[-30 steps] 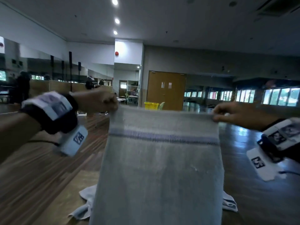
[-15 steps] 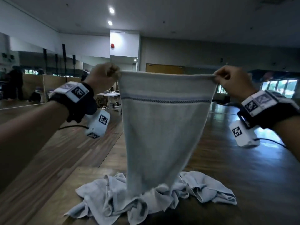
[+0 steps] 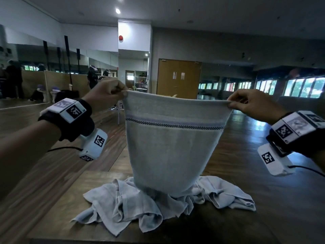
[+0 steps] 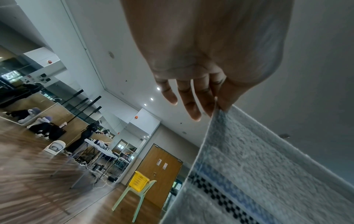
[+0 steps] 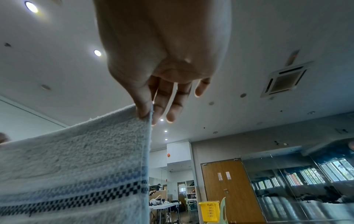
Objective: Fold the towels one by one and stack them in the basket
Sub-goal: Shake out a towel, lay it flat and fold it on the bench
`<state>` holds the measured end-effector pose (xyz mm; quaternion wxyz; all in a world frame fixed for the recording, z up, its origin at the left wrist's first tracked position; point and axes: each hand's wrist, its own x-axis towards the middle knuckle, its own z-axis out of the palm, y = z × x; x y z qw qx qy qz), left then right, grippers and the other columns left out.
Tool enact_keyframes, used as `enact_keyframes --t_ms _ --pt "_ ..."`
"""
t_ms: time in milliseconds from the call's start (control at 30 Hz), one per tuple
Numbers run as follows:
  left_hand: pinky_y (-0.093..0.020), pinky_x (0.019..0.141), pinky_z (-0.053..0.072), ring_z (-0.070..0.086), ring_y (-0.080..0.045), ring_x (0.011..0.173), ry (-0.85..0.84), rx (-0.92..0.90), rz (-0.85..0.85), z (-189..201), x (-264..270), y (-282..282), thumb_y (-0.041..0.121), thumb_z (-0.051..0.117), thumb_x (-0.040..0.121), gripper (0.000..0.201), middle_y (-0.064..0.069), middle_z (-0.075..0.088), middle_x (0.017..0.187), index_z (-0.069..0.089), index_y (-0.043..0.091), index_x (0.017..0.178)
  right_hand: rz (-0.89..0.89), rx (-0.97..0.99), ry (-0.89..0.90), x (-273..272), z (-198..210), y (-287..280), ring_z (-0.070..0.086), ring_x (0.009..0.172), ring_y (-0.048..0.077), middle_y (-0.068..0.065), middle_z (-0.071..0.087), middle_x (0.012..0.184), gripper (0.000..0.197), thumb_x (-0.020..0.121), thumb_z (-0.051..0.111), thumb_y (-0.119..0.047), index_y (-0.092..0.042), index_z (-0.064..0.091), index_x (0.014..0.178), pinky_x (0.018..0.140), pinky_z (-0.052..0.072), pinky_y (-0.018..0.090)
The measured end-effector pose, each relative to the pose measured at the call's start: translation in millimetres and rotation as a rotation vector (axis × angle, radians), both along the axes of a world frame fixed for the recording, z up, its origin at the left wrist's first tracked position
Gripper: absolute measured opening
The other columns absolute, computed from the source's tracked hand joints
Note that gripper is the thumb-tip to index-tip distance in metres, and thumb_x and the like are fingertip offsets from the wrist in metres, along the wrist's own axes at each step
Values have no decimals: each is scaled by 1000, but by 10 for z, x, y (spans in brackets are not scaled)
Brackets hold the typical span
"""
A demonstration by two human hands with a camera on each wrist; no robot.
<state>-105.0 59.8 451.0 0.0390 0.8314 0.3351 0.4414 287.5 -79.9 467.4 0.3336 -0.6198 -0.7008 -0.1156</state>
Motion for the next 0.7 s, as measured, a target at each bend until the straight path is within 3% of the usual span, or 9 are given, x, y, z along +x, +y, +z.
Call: enact_keyframes --t_ms 133,233,300,367,500,567,633,700 --pt "-7 59 44 54 -2 69 -22 -117 -40 -199 26 77 12 56 91 10 -4 60 85 59 5 97 8 -13 26 5 -211 123 60 84 26 9 66 89 6 85 66 -14 -14 65 91 77 45 34" --pt "-24 70 47 55 -16 79 15 -214 -73 -472 54 122 10 53 92 8 -11 60 91 59 5 94 -35 -58 46 87 -451 254 61 85 21 -4 65 84 5 84 67 -21 -24 64 86 89 44 51" --pt "-20 64 46 53 -15 76 83 -283 -90 -791 70 156 10 52 92 9 -6 58 86 56 14 86 -12 -122 70 118 -705 298 61 85 21 -5 65 84 5 85 65 -19 -23 64 87 86 46 44" --pt "-21 61 41 49 -9 68 172 -306 -81 -1222 83 170 13 55 92 17 3 55 76 53 23 78 28 -232 82 136 -1094 311 61 84 19 0 66 86 6 86 64 -13 -20 63 87 73 47 29" --pt "-24 67 47 54 -4 69 431 -473 -139 -2377 55 156 39 50 81 6 13 55 75 50 34 79 55 -556 53 221 -2214 343 63 83 16 -4 68 84 13 86 64 -16 -27 62 82 81 49 37" --pt "-36 72 50 60 -14 75 541 -524 -97 -2980 55 146 38 50 79 5 13 56 76 45 40 77 23 -688 47 241 -2785 363 62 80 10 -8 66 82 8 86 64 -21 -28 61 83 79 48 25" --pt "-38 71 49 60 -22 77 568 -557 -64 -3463 114 95 34 52 79 3 9 57 77 50 35 78 12 -766 72 208 -3243 376 59 79 8 -12 62 81 8 87 63 -21 -27 59 83 69 42 15" --pt "-33 71 47 59 -21 80 559 -560 -34 -3825 204 66 29 56 82 11 4 60 83 58 20 87 -1 -823 101 214 -3637 428 60 80 8 -12 62 80 11 88 61 -21 -29 58 80 73 43 22"
